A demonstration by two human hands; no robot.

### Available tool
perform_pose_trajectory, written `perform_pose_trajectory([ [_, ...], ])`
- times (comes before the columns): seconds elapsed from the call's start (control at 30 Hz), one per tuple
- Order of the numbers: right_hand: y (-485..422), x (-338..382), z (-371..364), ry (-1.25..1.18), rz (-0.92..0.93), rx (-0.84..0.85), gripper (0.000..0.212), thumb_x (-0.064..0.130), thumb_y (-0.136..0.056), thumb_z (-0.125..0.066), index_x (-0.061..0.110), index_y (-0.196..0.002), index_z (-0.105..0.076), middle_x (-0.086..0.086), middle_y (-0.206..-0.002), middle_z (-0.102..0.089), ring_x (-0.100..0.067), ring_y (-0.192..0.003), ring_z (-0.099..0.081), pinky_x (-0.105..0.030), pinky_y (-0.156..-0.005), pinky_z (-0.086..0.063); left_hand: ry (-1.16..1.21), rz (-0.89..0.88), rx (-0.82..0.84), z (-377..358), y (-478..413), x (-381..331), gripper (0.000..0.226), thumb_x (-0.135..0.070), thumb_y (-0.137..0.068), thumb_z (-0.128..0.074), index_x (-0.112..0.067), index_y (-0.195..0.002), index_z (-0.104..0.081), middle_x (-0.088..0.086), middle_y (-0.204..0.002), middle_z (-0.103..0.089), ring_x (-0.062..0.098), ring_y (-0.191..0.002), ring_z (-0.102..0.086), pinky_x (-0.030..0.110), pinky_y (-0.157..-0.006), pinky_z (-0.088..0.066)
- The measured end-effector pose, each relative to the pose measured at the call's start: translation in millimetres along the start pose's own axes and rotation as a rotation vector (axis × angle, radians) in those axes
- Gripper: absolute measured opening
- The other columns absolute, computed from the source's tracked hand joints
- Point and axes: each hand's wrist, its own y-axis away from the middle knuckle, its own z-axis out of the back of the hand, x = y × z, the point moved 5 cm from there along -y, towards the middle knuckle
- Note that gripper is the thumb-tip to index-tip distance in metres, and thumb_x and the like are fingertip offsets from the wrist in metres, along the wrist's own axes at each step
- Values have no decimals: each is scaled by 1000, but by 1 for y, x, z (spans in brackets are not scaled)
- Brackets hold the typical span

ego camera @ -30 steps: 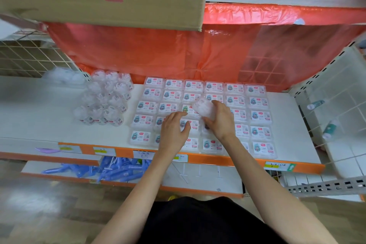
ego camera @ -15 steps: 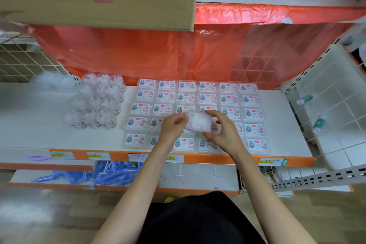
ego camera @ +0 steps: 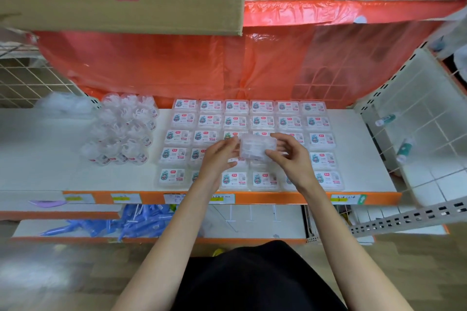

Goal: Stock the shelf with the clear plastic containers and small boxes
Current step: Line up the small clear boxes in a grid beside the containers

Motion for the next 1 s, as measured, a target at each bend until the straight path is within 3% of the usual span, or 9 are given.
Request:
perform_pose_trajectory([
  [0.1,1,6,-1,64,81,13,39,-1,-79,-78,25,-105,-68,6,-107,-70,-13,-101,-65,-37,-86,-56,11,112,16,4,-3,1,36,-52,-98,-46,-22,-101,-66,2,-105,-70,21,-102,-67,38,-89,-55],
  [0.2,4,13,-5,107,142,43,37,-3,-79,-76,24,-103,-71,5,-109,-71,-15,-107,-65,-42,-92,-55,63,164,50,0,-1,2,41,-52,-95,-52,-16,-107,-66,7,-108,-70,25,-92,-72,38,-85,-58],
  [0.3,7,14,-8,128,177,68,38,-3,-79,-70,25,-103,-71,3,-123,-66,-10,-124,-56,-39,-101,-50,133,141,28,-3,1,1,34,-31,-92,-66,-7,-116,-66,9,-107,-71,23,-88,-73,29,-74,-59],
  [0.4,8,11,-5,193,155,72,39,6,-78,-64,30,-108,-70,9,-140,-54,-5,-132,-47,-25,-102,-44,185,82,14,-2,2,0,27,-8,-90,-67,-7,-118,-65,8,-104,-72,19,-89,-71,24,-70,-58],
  [0.53,7,6,-4,89,43,57,37,8,-90,-63,25,-123,-62,11,-136,-56,-8,-120,-57,-23,-93,-51,144,-21,35,1,5,-6,31,-5,-90,-66,-17,-119,-64,-5,-109,-67,10,-95,-68,20,-74,-55],
  [0.67,3,5,-10,-124,-220,-18,24,22,-97,-61,20,-121,-61,6,-102,-68,-12,-92,-65,-17,-72,-54,56,-68,70,2,7,-7,35,-7,-91,-66,-22,-122,-65,-8,-120,-62,-2,-98,-64,24,-85,-53],
  [0.73,1,3,-14,-143,-287,4,24,26,-94,-66,19,-117,-64,1,-91,-72,-13,-85,-66,-21,-73,-54,24,-80,91,-1,8,-8,35,-8,-91,-66,-23,-123,-64,-10,-117,-61,-6,-97,-62,22,-83,-53],
  [0.83,2,-2,-19,-166,-308,15,16,18,-93,-66,19,-109,-68,-5,-88,-68,-15,-80,-63,-33,-78,-52,85,-64,71,-4,9,-7,32,-14,-92,-66,-26,-121,-63,-9,-113,-62,7,-102,-63,26,-80,-55],
  [1.0,5,-7,-22,-268,-341,-36,30,6,-93,-61,13,-122,-63,-10,-95,-67,-17,-83,-64,-30,-75,-54,116,-24,-25,-8,8,0,37,-32,-92,-66,-19,-125,-57,4,-116,-69,19,-96,-70,26,-72,-57],
])
